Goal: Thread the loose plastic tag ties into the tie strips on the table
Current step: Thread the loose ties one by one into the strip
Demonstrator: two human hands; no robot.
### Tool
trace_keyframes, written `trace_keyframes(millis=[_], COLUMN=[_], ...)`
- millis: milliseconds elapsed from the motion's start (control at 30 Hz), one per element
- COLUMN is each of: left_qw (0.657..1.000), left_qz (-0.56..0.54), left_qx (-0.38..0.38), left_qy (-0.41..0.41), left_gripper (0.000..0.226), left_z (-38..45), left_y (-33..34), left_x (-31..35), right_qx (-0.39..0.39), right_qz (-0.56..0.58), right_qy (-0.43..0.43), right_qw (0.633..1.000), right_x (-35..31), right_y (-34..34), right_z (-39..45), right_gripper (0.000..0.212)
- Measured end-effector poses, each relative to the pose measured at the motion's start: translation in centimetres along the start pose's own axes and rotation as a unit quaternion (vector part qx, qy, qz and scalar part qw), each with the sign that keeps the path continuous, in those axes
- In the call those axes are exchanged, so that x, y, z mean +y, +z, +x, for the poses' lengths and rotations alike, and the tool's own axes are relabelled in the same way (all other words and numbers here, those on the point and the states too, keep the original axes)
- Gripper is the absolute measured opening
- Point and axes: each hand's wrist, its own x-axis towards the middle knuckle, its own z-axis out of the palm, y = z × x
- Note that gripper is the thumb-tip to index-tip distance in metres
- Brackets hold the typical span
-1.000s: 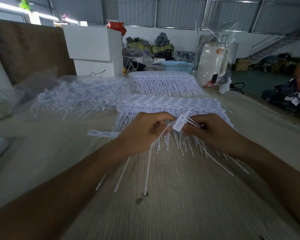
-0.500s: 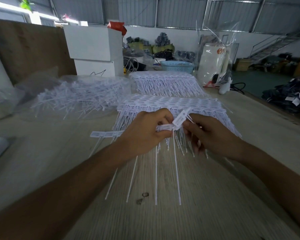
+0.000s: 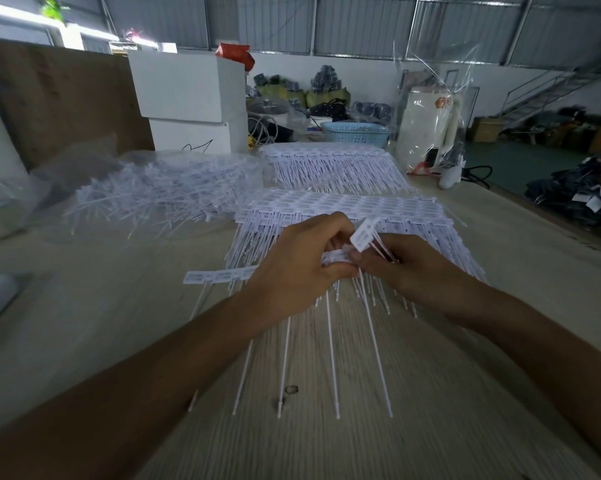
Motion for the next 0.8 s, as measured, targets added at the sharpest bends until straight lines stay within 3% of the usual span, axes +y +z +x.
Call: trace_keyframes(millis=[167,433,567,800], left_qw=[1.000,0.999,0.994,0.989], left_qz=[-0.013,-0.028,-0.075,-0.064], left_qx=[0.001,0.005,-0.040,-0.104], left_qy=[-0.021,-0.037,-0.070,-0.081], left_gripper=[0.034,0.035,0.041,0.039], left_z=[-0.1,-0.2,0.1,-0.1], left_y=[0.1,0.2,-0.2,-1.2], left_x=[0.1,0.1,0.2,-0.5], right_qx=[-0.017,-0.049,-0.017,0.046], right_qz=[-0.005,0.067,0.077,0.080], right_qy=[0.018,0.020,0.044,0.087], right_qw=[1.000,0.996,0.996,0.992], right_x=[-0.2,-0.6,-0.6,-0.4], right_y=[-0.1,-0.1,-0.3,-0.7], right_z=[-0.1,-0.4,-0.1,0.0], right_gripper=[0.050,0.026,0.039,0.037])
